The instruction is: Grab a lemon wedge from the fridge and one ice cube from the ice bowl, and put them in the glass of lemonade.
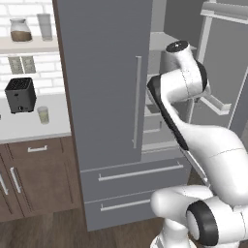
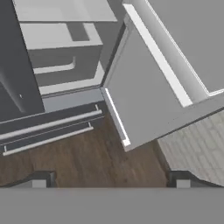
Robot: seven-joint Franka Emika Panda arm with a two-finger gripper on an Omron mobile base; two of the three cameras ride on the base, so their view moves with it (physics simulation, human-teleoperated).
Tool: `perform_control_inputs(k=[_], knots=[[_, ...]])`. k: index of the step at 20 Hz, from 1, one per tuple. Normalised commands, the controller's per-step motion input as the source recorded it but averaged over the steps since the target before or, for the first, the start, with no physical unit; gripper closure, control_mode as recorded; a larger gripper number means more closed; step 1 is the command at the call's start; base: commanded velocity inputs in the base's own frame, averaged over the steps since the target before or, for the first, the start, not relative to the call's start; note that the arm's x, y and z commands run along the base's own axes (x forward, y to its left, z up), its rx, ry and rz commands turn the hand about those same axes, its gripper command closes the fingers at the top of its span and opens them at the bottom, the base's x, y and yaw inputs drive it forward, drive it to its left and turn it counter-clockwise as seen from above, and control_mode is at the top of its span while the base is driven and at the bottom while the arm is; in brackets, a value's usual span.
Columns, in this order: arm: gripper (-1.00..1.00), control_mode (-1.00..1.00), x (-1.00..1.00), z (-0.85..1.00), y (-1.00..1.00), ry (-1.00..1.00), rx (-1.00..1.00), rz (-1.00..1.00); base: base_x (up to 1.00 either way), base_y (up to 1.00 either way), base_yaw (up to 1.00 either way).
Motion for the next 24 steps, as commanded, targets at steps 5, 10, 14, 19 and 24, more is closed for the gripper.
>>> perform_control_inputs(k=[5,10,14,19,24], knots=[[-1.0,-1.0,-0.22,-0.07,0.72,-0.37,0.41,-0.01,0.0,0.0,0.0],[-1.0,-1.0,0.0,-0.04,0.49,-0.19,0.29,0.19,0.0,0.0,0.0],[-1.0,-1.0,0.05,0.0,0.05,-0.06,0.01,0.17,0.0,0.0,0.0],[-1.0,-1.0,0.64,0.0,0.02,0.0,-0.24,0.07,0.0,0.0,0.0],[-1.0,-1.0,0.81,-0.01,0.21,0.0,-0.22,0.0,0.0,0.0,0.0]])
